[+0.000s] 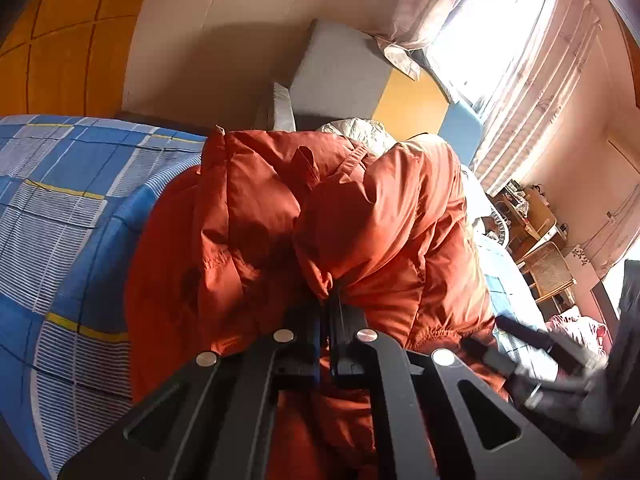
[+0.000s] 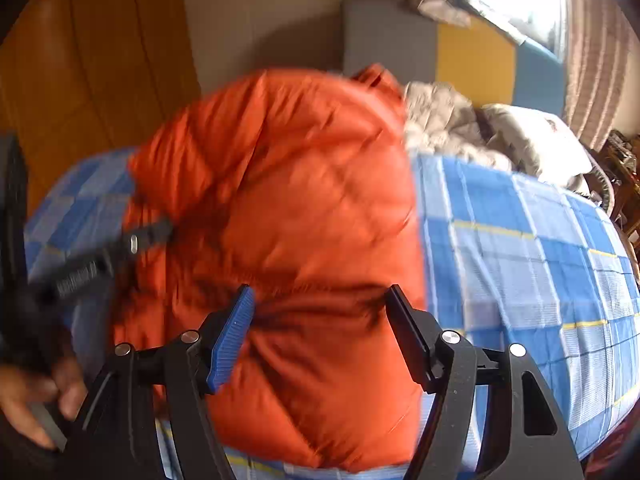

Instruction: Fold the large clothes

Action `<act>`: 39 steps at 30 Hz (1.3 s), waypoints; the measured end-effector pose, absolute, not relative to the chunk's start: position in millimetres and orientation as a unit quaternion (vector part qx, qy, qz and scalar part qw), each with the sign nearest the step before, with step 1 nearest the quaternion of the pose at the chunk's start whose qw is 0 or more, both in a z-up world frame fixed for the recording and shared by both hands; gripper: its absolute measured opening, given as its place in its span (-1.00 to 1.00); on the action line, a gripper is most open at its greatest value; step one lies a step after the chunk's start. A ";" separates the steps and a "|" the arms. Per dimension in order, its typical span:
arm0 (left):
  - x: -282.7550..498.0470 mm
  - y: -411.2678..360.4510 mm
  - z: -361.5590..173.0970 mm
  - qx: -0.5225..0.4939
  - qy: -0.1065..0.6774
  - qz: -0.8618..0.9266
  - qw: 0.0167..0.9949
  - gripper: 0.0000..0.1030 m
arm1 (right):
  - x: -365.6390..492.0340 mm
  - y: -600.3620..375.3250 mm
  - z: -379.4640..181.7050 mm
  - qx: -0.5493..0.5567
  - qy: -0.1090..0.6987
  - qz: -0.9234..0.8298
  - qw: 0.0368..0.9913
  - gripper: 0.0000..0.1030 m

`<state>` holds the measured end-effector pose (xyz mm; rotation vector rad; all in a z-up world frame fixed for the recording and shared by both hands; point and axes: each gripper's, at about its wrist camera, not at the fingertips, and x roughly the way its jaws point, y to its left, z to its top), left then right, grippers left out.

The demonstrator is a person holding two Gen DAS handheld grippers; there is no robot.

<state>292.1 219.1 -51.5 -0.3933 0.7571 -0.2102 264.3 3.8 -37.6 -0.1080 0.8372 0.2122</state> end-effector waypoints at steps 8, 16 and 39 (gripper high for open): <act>292.5 226.8 -55.0 -0.201 0.368 -0.094 0.903 -0.95 | 313.9 8.6 -30.7 -0.041 0.405 0.081 0.910 0.23; 288.3 240.3 -49.7 -0.200 0.372 -0.075 0.903 -0.95 | 328.0 37.3 -50.5 -0.067 0.426 0.110 0.896 0.22; 306.0 232.9 -52.4 -0.152 0.384 -0.029 0.911 -0.92 | 333.6 44.4 -55.8 -0.058 0.437 0.142 0.886 0.22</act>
